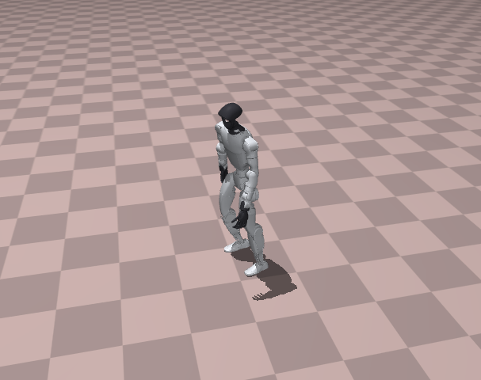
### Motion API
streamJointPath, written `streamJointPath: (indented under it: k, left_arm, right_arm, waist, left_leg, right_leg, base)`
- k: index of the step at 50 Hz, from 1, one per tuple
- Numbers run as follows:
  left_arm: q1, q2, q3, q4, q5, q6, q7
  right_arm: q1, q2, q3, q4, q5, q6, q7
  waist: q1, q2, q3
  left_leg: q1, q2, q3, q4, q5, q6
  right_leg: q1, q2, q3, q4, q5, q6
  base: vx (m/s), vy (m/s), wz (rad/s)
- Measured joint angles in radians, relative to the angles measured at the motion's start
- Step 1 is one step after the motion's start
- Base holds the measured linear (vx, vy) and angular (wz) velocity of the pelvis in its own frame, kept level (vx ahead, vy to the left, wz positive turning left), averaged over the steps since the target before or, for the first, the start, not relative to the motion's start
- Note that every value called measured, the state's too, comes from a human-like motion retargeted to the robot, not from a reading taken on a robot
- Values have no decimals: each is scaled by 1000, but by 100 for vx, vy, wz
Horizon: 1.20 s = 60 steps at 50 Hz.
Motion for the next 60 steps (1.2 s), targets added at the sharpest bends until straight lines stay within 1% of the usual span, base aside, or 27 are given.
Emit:
streamJointPath:
  k: [2, 5, 8, 10, 13, 15, 18, 22, 25, 28, 30, 33, 35, 37, 40, 41, 42, 43, 44, 45, 47, 50, 52, 53, 55, 58, 60]
  left_arm:
    - [-37, -3, -71, -155, -107, -55, 69]
    - [-107, 12, -143, -356, -223, -172, 193]
    - [-165, 29, -162, -494, -296, -258, 256]
    - [-183, 30, -159, -548, -370, -288, 262]
    - [-165, 6, -134, -570, -481, -306, 256]
    - [-112, -13, -116, -557, -544, -286, 216]
    - [0, -56, -90, -491, -558, -242, 218]
    - [157, -104, -68, -313, -463, -157, 180]
    - [257, -129, -32, -74, -235, -94, 117]
    - [285, -120, 22, 184, -152, -60, 73]
    - [317, -96, 77, 338, -19, -46, 85]
    - [347, -46, 153, 451, -54, -39, 152]
    - [411, -21, 241, 475, 5, -27, 179]
    - [463, -15, 310, 456, -11, -25, 166]
    - [507, -35, 349, 426, -48, -38, 86]
    - [475, -20, 417, 432, -258, -28, 43]
    - [447, -19, 421, 436, -331, -20, 10]
    - [425, -42, 300, 432, -128, -17, 0]
    - [385, -52, 235, 427, -64, -6, -13]
    - [336, -55, 198, 421, -71, 8, -27]
    - [239, -65, 152, 388, 14, 40, -51]
    - [108, -95, 114, 264, 81, 51, -69]
    - [50, -121, 47, 116, -9, 15, -53]
    - [30, -131, 7, 34, -58, -24, -34]
    - [-19, -137, -76, -128, -142, -92, 38]
    - [-80, -110, -182, -365, -187, -182, 131]
    - [-135, -105, -207, -499, -326, -223, 204]
  right_arm:
    - [61, -9, -6, 40, -34, 6, 32]
    - [108, -31, -10, 63, -3, -7, 79]
    - [121, -47, -39, 68, 9, -14, 82]
    - [117, -53, -53, 70, 15, -14, 67]
    - [68, -70, -63, 81, 1, -8, 39]
    - [24, -79, -66, 87, -20, 4, 0]
    - [-77, -104, -58, 82, -54, 38, -42]
    - [-240, -136, -51, 43, -47, 63, -116]
    - [-339, -165, -63, -13, 35, 39, -198]
    - [-435, -203, -38, -88, 121, -4, -273]
    - [-464, -235, -28, -153, 209, -50, -310]
    - [-495, -280, -6, -240, 317, -106, -366]
    - [-469, -303, -31, -292, 406, -128, -372]
    - [-440, -304, -59, -331, 471, -143, -370]
    - [-368, -277, -106, -374, 549, -166, -340]
    - [-342, -264, -107, -376, 563, -161, -321]
    - [-312, -249, -110, -378, 573, -160, -303]
    - [-273, -227, -119, -376, 576, -166, -284]
    - [-233, -207, -118, -366, 570, -160, -257]
    - [-193, -188, -112, -351, 559, -147, -227]
    - [-100, -149, -116, -296, 479, -102, -147]
    - [18, -84, -99, -193, 267, -31, 16]
    - [69, -43, -88, -135, 247, -1, 142]
    - [101, -22, -36, -113, 115, -18, 159]
    - [143, 13, 38, -90, 26, -26, 204]
    - [191, 45, 104, -102, -2, -40, 230]
    - [192, 55, 126, -115, -1, -42, 194]
  waist:
    - [-64, 10, 14]
    - [-178, 8, 22]
    - [-266, 45, 46]
    - [-289, 79, 51]
    - [-291, 123, 57]
    - [-256, 151, 68]
    - [-221, 158, 80]
    - [-180, 138, 79]
    - [-175, 121, 68]
    - [-104, 123, 57]
    - [-90, 119, 49]
    - [-45, 96, 28]
    - [-29, 74, 23]
    - [-21, 58, 13]
    - [-26, 62, 11]
    - [-26, 71, 10]
    - [-30, 76, 10]
    - [-42, 72, 13]
    - [-50, 75, 11]
    - [-56, 80, 6]
    - [-76, 84, 10]
    - [-141, 100, 18]
    - [-204, 114, 25]
    - [-231, 117, 33]
    - [-293, 122, 42]
    - [-383, 134, 61]
    - [-399, 159, 66]
  left_leg:
    - [52, -20, -62, -13, -14, -35]
    - [90, -69, -163, -37, -12, -36]
    - [150, -49, -245, -64, -21, -60]
    - [178, -25, -273, -76, -31, -71]
    - [201, -22, -293, -75, -35, -66]
    - [222, 1, -256, -44, -47, -96]
    - [211, -37, -158, 33, -45, -83]
    - [127, -71, 49, 122, -66, -68]
    - [1, -84, 119, 221, -96, -76]
    - [-31, -71, 169, 20, -13, -81]
    - [-95, -44, 239, 15, 20, -85]
    - [-131, -31, 399, -97, 146, -64]
    - [-150, -2, 519, 14, 91, -119]
    - [-147, 22, 546, 79, 28, -122]
    - [-102, 51, 501, 112, -32, -126]
    - [-74, 43, 472, 50, -9, -107]
    - [-52, 36, 442, 5, 6, -89]
    - [-42, 32, 411, -3, 7, -74]
    - [-31, 26, 375, -35, 21, -57]
    - [-20, 20, 337, -79, 42, -39]
    - [-13, 7, 256, -74, 30, -41]
    - [-7, -16, 111, -46, 6, -43]
    - [5, -37, 13, -40, -4, -45]
    - [23, -51, -30, -39, -11, -55]
    - [44, -83, -119, -47, -13, -51]
    - [84, -109, -235, -45, -21, -70]
    - [108, -96, -286, -94, -10, -63]
  right_leg:
    - [-16, -11, 17, -81, 63, 66]
    - [28, -42, 119, -419, 277, 151]
    - [75, -43, 170, -584, 410, 207]
    - [93, -33, 150, -588, 397, 212]
    - [124, -39, 115, -556, 307, 212]
    - [95, -5, 111, -429, 216, 212]
    - [126, -39, 123, -421, 185, 212]
    - [154, -89, 110, -444, 172, 212]
    - [183, -140, 51, -432, 133, 206]
    - [181, -115, 16, -417, 114, 187]
    - [217, -111, -31, -424, 97, 144]
    - [233, -95, -76, -435, 96, 124]
    - [238, -115, -102, -350, 52, 115]
    - [255, -114, -106, -324, 50, 116]
    - [268, -99, -111, -225, 65, 88]
    - [258, -82, -102, -192, 84, 65]
    - [237, -68, -88, -138, 92, 46]
    - [195, -61, -64, -44, 75, 33]
    - [158, -42, -40, 11, 58, 25]
    - [123, -18, -17, 45, 40, 19]
    - [63, -6, -2, 104, 14, 25]
    - [27, 1, -3, 37, 15, 39]
    - [25, 0, 1, -82, 35, 52]
    - [22, -8, 9, -125, 39, 71]
    - [22, -17, 57, -300, 145, 95]
    - [59, -47, 144, -508, 304, 160]
    - [40, -46, 176, -493, 300, 164]
  base:
    - [45, 3, 171]
    - [42, -2, 177]
    - [45, -18, 144]
    - [43, -21, 76]
    - [40, -12, 28]
    - [39, -23, -35]
    - [36, -7, -14]
    - [32, -2, 28]
    - [33, 9, 94]
    - [33, 4, 68]
    - [36, 6, 106]
    - [37, 9, 77]
    - [43, 16, 64]
    - [45, 20, 47]
    - [45, 24, 47]
    - [41, 25, 69]
    - [39, 25, 98]
    - [38, 23, 125]
    - [37, 21, 146]
    - [37, 18, 166]
    - [39, 15, 203]
    - [42, 11, 252]
    - [43, 6, 263]
    - [44, 2, 251]
    - [44, -3, 242]
    - [44, -9, 215]
    - [41, -12, 119]
